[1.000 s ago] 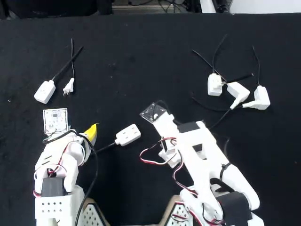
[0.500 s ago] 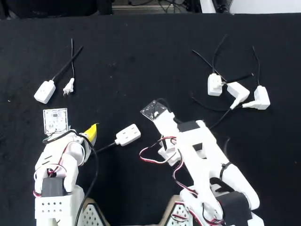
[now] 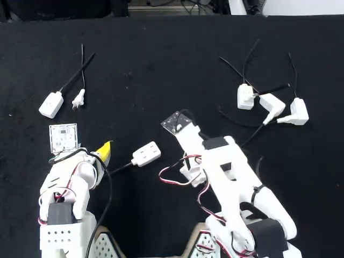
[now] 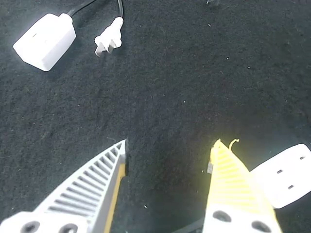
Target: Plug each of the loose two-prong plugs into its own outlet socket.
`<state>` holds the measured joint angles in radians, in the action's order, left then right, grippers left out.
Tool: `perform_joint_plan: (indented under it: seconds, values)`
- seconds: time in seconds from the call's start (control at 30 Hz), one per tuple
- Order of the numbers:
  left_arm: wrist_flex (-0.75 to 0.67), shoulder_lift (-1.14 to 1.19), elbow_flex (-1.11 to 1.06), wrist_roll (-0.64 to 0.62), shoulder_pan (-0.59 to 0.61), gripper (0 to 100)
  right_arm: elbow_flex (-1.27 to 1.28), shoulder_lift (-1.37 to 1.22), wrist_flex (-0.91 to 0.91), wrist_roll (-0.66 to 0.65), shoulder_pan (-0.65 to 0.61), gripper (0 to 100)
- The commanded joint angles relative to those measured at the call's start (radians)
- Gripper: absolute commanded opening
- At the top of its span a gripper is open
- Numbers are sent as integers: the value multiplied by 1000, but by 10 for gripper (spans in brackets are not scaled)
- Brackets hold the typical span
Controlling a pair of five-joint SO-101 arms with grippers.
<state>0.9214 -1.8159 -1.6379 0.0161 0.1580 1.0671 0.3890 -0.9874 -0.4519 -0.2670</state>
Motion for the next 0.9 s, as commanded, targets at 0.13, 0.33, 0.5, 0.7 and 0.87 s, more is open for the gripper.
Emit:
perform_joint_plan:
  seconds: [0.13, 0.33, 0.5, 0.7, 0.87]
  values:
    - [-9, -6, 15, -2, 10, 271, -56, -1, 17, 12, -38, 105]
    - [-9, -6, 15, -2, 10, 271, -54, 7, 15, 12, -32, 15]
    - [-9, -6, 15, -2, 10, 271, -94, 31, -31, 12, -32, 11]
    - [-9, -6, 21, -2, 4, 271, -188, 205, -183, 97, -152, 11]
    - [-9, -6, 22, -2, 2, 271, -162, 272, -95, 112, -353, 11]
